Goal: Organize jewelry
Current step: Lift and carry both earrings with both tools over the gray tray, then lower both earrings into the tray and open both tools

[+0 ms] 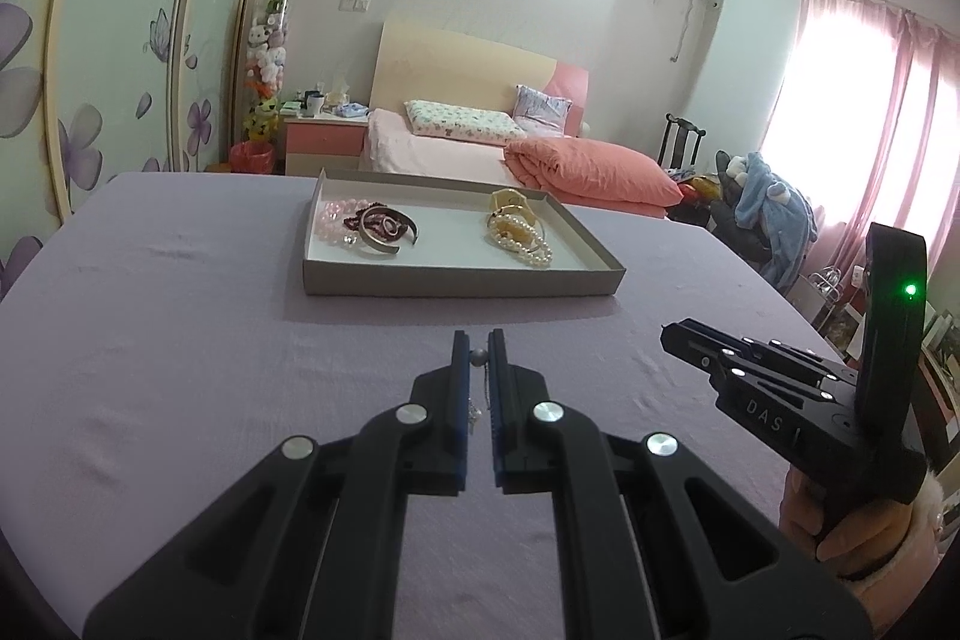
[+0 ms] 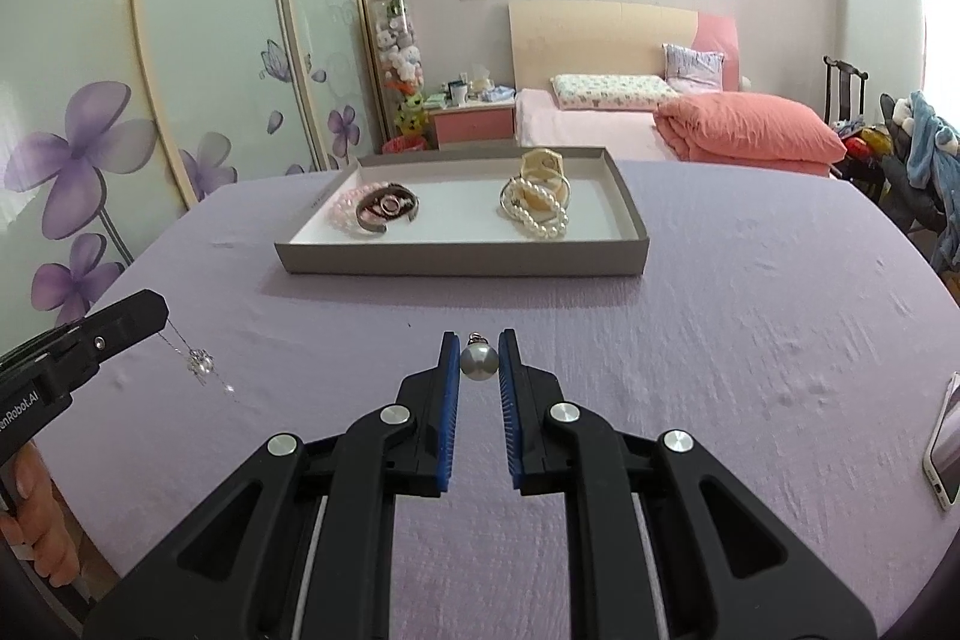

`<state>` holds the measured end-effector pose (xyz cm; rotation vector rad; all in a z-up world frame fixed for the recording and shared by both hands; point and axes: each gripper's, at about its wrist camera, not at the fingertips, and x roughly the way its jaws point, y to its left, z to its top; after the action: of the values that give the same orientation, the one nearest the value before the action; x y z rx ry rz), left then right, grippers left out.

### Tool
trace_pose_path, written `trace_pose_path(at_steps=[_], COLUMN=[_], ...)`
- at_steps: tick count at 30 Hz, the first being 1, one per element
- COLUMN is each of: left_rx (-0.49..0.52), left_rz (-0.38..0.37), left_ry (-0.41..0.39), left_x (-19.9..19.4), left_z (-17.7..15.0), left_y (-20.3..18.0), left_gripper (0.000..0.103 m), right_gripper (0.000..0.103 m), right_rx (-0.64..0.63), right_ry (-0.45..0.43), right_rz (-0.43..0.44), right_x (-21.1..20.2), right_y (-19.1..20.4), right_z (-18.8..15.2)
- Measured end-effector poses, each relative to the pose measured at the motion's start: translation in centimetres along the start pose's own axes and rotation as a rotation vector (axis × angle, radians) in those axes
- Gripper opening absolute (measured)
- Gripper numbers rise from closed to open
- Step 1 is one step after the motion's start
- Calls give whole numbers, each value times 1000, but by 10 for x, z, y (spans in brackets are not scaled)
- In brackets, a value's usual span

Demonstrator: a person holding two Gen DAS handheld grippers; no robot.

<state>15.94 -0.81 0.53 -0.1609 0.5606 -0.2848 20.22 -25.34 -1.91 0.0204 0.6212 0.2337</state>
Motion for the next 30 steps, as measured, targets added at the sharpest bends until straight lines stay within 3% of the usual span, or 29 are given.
trace_pose_path(at_steps=[13,21,30], left_rx=[42,62,61], left_rz=[-10,10,59], left_ry=[-62,-174,-225], left_x=[-11,-8,42], left_z=[15,53,90], left_y=[-14,-13,0], left_gripper=[7,7,7], right_gripper=[14,14,14], right_rx=[-10,5,11], right_ry=[-81,-197,-290], right_rz=[-4,-14,-7], right_x=[-11,-10,22], right_y=[0,-5,-11], right_z=[14,52,90])
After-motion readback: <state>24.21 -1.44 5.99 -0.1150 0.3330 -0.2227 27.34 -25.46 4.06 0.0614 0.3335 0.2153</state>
